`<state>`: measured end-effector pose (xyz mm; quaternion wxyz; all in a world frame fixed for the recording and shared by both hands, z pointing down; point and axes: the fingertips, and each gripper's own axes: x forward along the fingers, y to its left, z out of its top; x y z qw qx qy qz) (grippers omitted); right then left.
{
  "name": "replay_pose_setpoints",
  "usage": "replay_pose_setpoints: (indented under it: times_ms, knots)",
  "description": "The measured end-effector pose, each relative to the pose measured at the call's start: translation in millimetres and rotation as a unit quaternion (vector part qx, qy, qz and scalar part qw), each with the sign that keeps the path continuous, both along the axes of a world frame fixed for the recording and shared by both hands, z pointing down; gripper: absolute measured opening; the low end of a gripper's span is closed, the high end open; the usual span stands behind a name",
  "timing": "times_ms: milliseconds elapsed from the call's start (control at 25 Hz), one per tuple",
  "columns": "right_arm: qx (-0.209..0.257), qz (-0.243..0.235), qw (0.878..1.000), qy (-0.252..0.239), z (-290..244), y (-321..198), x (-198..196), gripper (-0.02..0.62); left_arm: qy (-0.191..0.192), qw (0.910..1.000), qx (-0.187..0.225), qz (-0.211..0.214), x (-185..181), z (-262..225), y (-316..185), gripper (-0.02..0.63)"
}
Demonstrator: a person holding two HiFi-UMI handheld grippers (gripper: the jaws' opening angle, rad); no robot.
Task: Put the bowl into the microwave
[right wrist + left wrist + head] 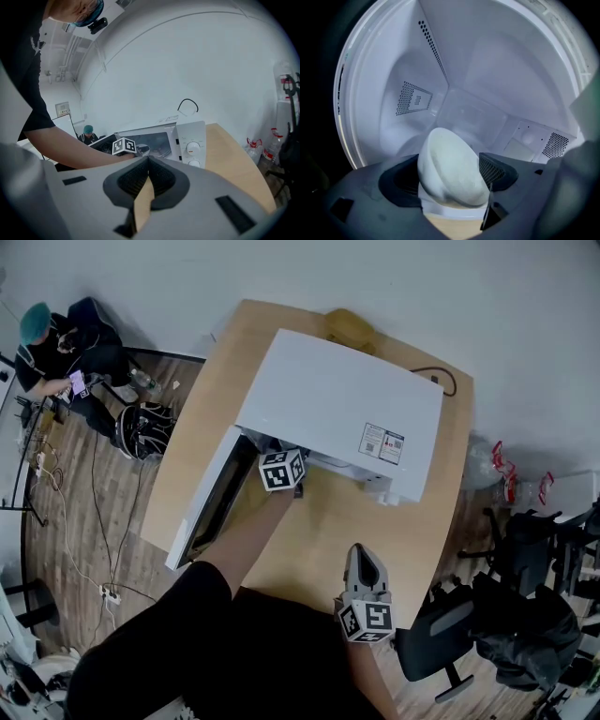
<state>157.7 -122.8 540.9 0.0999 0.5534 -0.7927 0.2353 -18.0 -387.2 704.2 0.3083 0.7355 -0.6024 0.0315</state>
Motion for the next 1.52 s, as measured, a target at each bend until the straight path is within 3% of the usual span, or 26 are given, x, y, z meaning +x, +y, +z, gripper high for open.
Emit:
replay_pose_setpoints:
  times_ms: [240,520,720,840,1360,1520]
  knots:
    - [-0.004,-0.006,1.000,0.002,3,4,-4,0.060,-0.031,0.9994,0.014,0.010,-4,-3,5,0.357]
    - [-0.005,-0.013,1.000,0.008,4,14,-10,0.060,-0.052,0.9966,0.034,0.054,3,-12,12,0.360]
    - [-0.004,-0.002,1.000,0.012,3,17,-4,0.060,-0.016,0.9975,0.047,0.051,4,-21,28,0.360]
    - [-0.003,0.002,1.000,0.012,3,21,-4,0.060,-0.027,0.9963,0.050,0.065,6,-22,36,0.360]
    - [0.007,0.029,0.999,0.010,-5,14,3,0.060,-0.109,0.9863,0.034,0.119,11,-9,44,0.360]
    - [-0.004,0.034,0.999,0.012,4,16,9,0.060,-0.095,0.9888,0.024,0.112,15,-7,38,0.360]
